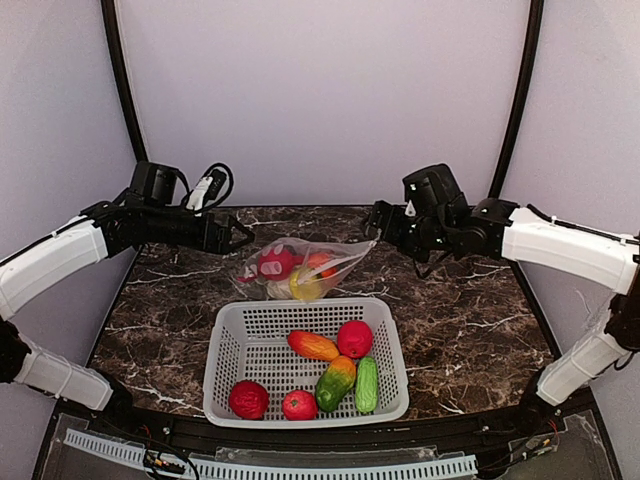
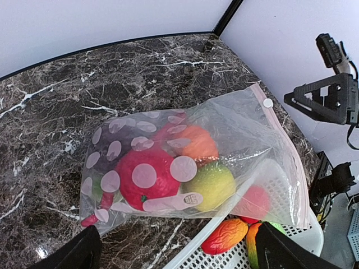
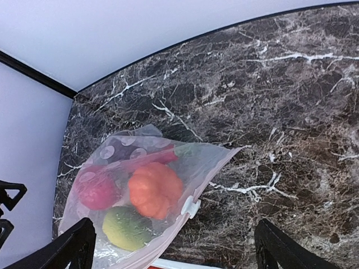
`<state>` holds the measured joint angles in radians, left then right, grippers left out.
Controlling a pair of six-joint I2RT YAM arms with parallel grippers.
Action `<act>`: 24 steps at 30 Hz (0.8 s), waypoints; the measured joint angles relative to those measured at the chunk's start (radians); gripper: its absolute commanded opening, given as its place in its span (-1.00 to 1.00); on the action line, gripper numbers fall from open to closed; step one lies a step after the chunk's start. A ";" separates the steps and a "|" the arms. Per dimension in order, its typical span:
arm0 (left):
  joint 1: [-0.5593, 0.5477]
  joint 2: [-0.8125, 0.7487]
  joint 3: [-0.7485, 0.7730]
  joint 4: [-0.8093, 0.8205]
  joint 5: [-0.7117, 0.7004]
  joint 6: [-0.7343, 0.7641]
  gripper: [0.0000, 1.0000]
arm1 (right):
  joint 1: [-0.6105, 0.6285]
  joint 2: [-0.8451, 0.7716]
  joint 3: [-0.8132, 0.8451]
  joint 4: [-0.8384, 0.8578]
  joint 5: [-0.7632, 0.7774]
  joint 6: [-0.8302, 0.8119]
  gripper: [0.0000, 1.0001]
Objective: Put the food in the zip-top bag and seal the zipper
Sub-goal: Pick up the zipper food storage bag from the center of the board, then pass from the right arm to the left
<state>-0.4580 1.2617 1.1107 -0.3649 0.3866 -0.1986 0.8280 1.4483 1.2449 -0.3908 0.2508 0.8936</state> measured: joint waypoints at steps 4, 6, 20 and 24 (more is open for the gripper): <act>0.000 -0.003 -0.005 0.036 0.003 -0.003 0.93 | -0.005 0.068 -0.002 0.010 -0.056 0.051 0.55; 0.000 -0.009 -0.005 0.045 0.003 -0.003 0.93 | -0.005 0.111 0.000 0.024 -0.084 0.071 0.09; 0.001 -0.089 0.006 0.037 -0.004 0.019 0.94 | -0.057 0.293 0.411 0.007 -0.180 -0.181 -1.00; 0.003 -0.090 0.042 0.026 0.001 0.021 0.95 | -0.084 0.360 0.672 -0.008 -0.291 -0.419 -1.00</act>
<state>-0.4549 1.1721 1.1530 -0.3389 0.3874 -0.1772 0.7444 1.8080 1.9167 -0.3992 -0.0406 0.4744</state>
